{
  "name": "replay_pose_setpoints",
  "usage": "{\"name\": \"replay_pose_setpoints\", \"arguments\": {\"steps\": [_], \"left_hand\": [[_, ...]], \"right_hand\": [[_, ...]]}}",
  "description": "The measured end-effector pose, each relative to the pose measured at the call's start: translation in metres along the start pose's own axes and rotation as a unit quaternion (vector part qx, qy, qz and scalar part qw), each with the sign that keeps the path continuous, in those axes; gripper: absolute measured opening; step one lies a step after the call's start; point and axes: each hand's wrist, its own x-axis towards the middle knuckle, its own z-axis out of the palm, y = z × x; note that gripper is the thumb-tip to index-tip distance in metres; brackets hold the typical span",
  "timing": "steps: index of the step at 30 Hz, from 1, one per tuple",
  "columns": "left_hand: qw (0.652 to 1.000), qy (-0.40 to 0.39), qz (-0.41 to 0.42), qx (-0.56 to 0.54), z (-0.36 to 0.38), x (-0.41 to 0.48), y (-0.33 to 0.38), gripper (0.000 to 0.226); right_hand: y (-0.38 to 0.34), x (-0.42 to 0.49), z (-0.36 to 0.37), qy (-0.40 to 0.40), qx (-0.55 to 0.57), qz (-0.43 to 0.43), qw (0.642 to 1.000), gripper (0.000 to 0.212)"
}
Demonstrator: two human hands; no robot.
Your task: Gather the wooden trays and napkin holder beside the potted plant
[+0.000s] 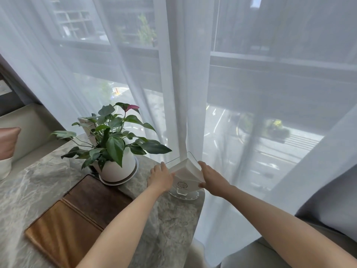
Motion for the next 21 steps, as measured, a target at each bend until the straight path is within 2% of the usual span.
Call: {"name": "replay_pose_setpoints", "arguments": {"steps": [6,9,13,15,18,19,21], "left_hand": [[1.0,0.004,0.011,0.018,-0.001,-0.002,-0.003,0.063],[0.997,0.037,0.028,0.062,-0.005,-0.006,-0.004,0.058],[0.972,0.135,0.085,0.172,-0.019,-0.017,-0.004,0.045],[0.958,0.182,0.107,0.192,-0.029,-0.023,-0.006,0.045],[0.915,0.308,0.151,0.21,-0.061,-0.03,-0.011,0.053],[0.908,0.324,0.175,0.203,-0.074,-0.028,-0.014,0.055],[0.893,0.36,0.172,0.207,-0.102,-0.029,-0.015,0.053]], "right_hand": [[-0.002,-0.003,0.002,0.013,-0.028,-0.005,1.0,0.073],[-0.007,-0.006,0.0,0.022,-0.043,-0.016,0.999,0.078],[-0.03,-0.011,-0.013,0.082,-0.068,-0.064,0.992,0.074],[-0.044,-0.014,-0.022,0.12,-0.07,-0.093,0.986,0.072],[-0.071,-0.016,-0.041,0.181,-0.064,-0.13,0.973,0.071],[-0.081,-0.016,-0.05,0.198,-0.067,-0.138,0.968,0.074],[-0.101,-0.014,-0.068,0.244,-0.113,-0.16,0.95,0.083]]}}
